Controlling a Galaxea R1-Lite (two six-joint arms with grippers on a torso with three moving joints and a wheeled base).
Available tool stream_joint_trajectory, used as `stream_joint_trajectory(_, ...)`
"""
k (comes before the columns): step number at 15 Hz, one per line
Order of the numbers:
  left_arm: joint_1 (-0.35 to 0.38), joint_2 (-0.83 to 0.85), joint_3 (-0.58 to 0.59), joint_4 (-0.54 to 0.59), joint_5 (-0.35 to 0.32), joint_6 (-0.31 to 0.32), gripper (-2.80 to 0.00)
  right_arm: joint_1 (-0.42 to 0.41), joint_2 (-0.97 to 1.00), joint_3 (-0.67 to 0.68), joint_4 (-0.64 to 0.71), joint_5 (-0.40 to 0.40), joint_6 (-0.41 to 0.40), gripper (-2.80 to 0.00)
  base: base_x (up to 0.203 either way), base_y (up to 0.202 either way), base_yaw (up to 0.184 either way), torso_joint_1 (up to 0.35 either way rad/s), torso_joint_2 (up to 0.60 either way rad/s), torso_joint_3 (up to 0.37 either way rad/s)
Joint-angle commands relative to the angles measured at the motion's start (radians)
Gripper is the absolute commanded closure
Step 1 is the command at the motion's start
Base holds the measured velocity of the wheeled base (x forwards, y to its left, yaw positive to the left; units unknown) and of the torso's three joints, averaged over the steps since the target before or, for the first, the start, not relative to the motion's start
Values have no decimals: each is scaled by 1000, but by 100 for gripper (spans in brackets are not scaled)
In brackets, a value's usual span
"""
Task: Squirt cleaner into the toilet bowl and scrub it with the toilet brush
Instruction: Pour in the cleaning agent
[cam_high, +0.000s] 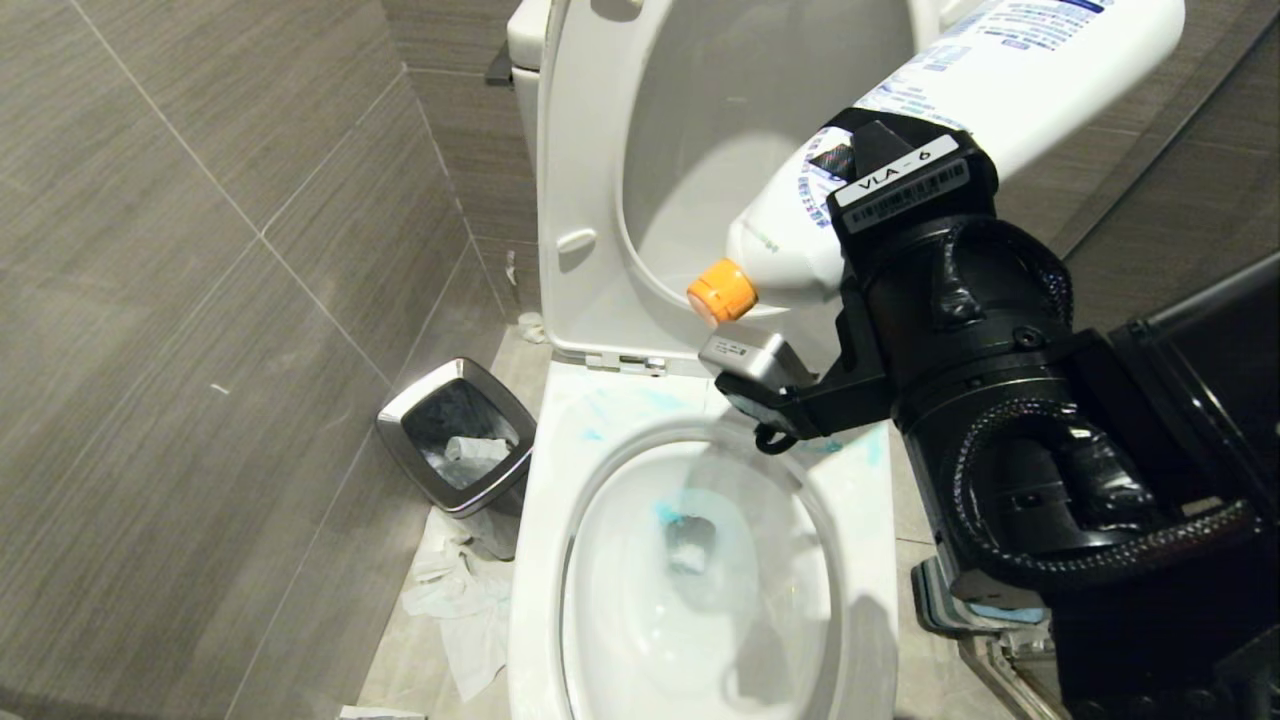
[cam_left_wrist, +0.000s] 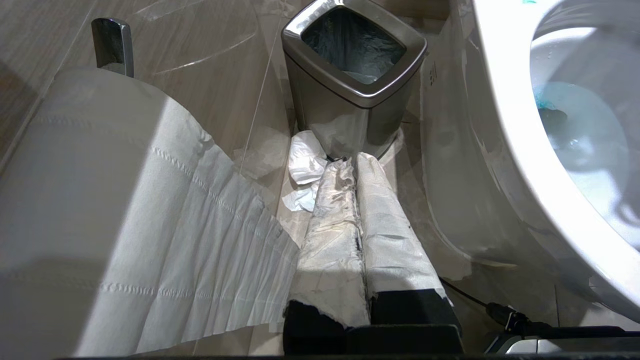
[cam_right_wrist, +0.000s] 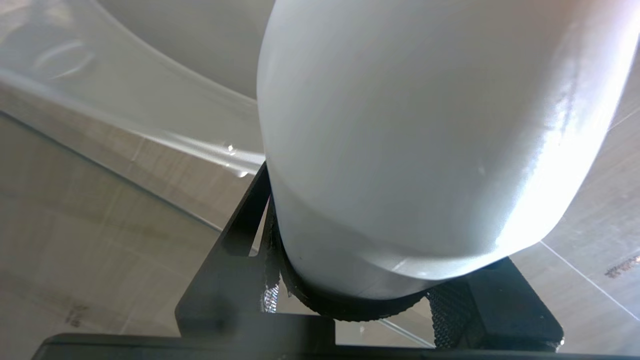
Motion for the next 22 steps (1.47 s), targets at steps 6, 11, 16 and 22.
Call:
stream_joint_trajectory(6, -1, 1, 2, 0, -1, 0, 0, 63, -33, 38, -9, -95, -16, 0, 0, 0, 0, 0, 0, 0)
stream_joint_trajectory(11, 1, 1, 2, 0, -1, 0, 0, 97, -44, 42, -9, -223, -16, 0, 0, 0, 0, 0, 0, 0)
stream_joint_trajectory(16, 1, 1, 2, 0, 0, 0, 0, 120, -80, 39, -9, -393, -16, 0, 0, 0, 0, 0, 0, 0)
stream_joint_trajectory(22, 1, 1, 2, 0, 0, -1, 0, 125, -128, 64, -9, -577, -16, 0, 0, 0, 0, 0, 0, 0)
